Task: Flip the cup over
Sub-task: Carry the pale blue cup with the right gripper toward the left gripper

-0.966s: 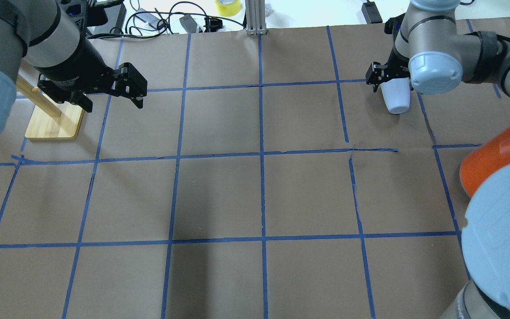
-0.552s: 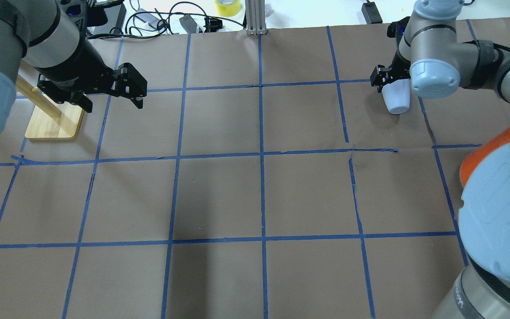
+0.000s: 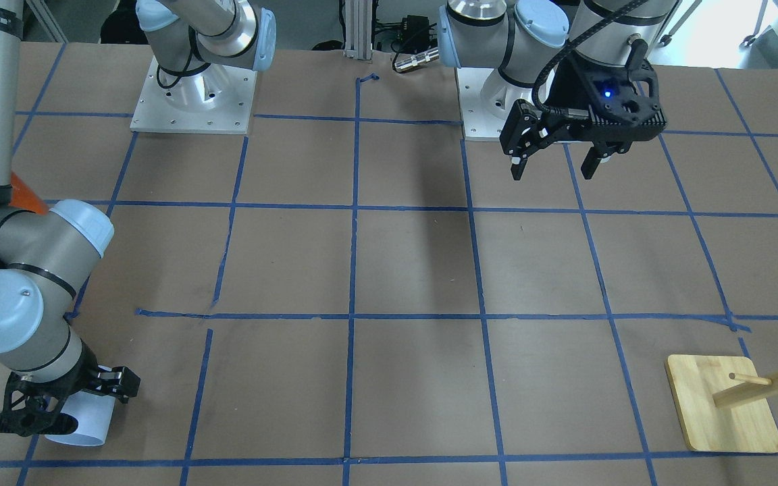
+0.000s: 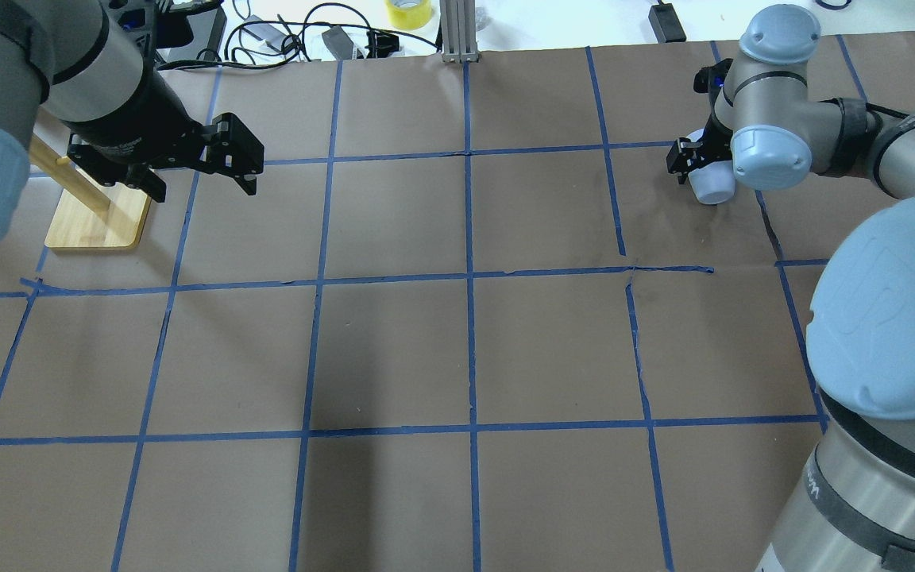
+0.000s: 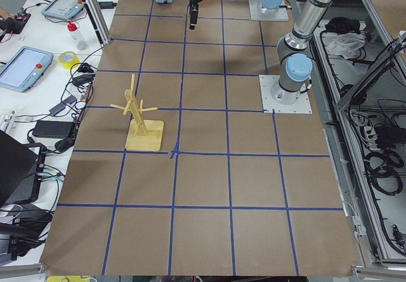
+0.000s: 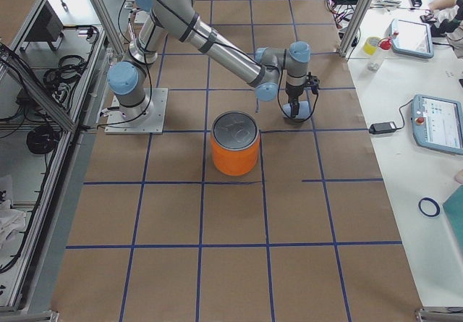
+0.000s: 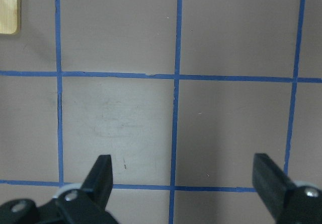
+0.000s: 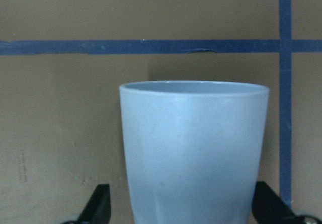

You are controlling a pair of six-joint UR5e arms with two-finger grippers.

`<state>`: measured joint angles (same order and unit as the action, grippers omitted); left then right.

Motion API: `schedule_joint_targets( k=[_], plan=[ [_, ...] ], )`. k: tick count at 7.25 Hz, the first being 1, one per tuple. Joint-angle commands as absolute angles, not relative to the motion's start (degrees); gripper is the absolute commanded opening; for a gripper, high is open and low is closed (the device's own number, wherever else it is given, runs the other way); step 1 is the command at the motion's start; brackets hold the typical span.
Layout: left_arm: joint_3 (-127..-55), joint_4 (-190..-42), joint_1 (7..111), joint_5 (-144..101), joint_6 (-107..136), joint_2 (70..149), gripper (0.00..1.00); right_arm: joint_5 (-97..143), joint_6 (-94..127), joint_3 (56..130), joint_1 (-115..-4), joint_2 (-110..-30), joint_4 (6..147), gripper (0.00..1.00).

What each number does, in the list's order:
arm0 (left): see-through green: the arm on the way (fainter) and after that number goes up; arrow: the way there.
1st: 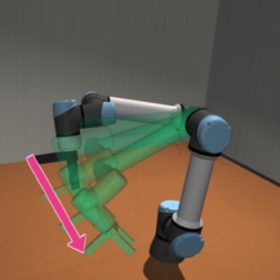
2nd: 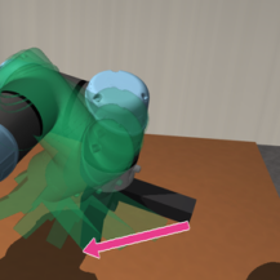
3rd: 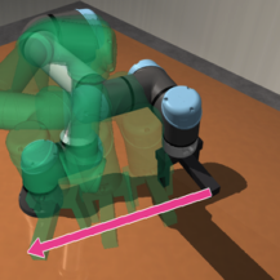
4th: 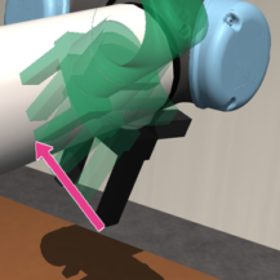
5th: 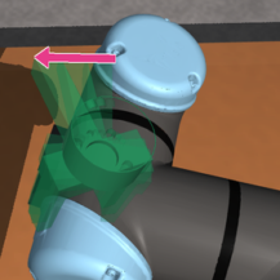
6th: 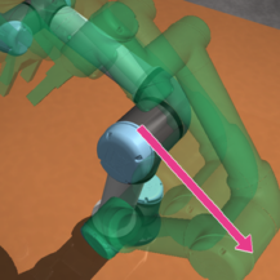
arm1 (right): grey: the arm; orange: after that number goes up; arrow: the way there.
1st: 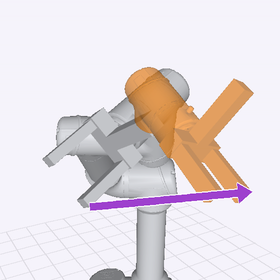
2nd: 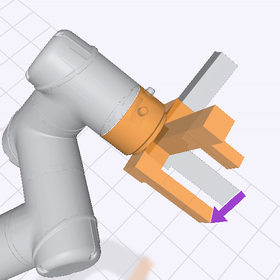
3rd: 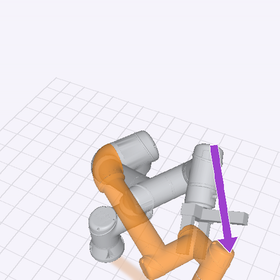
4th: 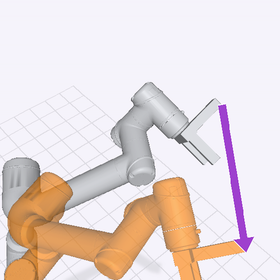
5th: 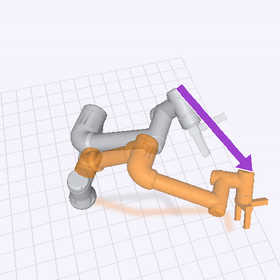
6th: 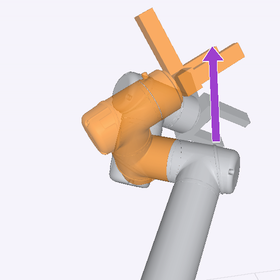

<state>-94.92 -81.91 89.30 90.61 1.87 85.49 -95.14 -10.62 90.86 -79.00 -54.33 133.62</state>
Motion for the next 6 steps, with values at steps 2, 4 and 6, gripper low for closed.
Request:
schedule_joint_targets(
  k=[2, 4, 6],
  plan=[
    [-94.83, -81.91, 89.30, 90.61, 1.85, 85.60, 1.00, -95.19, -10.73, 90.79, -78.93, -53.09, 135.88, 0.83],
    [-94.83, -81.91, 89.30, 90.62, 1.93, 85.52, 1.00, -94.92, -10.20, 89.74, -78.93, -53.26, 135.70, 0.20],
    [-94.83, -81.91, 89.30, 90.70, 1.93, 85.52, 1.00, -95.62, -10.46, 86.33, -80.85, -53.79, 134.31, 0.17]
  ],
)
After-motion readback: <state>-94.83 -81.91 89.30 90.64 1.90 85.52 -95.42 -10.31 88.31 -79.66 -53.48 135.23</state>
